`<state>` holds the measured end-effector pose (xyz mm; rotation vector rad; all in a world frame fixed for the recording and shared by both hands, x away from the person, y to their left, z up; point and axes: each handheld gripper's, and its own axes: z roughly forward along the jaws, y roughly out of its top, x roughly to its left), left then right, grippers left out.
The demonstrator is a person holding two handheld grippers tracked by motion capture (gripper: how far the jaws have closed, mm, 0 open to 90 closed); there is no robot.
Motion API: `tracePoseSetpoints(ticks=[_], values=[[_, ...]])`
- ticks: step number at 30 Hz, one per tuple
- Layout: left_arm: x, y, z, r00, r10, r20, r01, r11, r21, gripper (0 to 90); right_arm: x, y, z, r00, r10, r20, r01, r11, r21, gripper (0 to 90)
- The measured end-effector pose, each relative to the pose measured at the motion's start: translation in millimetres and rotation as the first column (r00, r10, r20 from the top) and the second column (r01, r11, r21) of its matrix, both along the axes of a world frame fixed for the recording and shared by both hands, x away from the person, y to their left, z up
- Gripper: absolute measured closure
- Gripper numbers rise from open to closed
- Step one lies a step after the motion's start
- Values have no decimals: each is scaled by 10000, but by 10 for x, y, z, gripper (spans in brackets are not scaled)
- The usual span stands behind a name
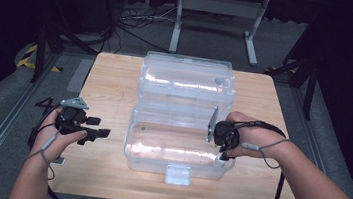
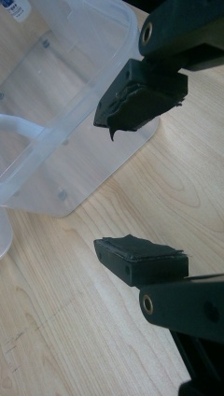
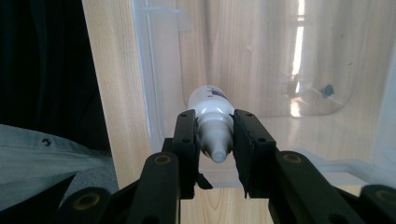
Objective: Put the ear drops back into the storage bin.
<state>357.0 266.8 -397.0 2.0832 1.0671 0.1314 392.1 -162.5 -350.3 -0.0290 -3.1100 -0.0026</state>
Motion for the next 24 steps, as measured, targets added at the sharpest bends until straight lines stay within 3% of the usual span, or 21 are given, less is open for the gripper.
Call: tracePoseSetpoints(ticks=[24], values=[[7,-2,-6,10000,-78,-17,79,9999,137,358,36,21,-329,9995,-111,-306,94,9984,-549,715]])
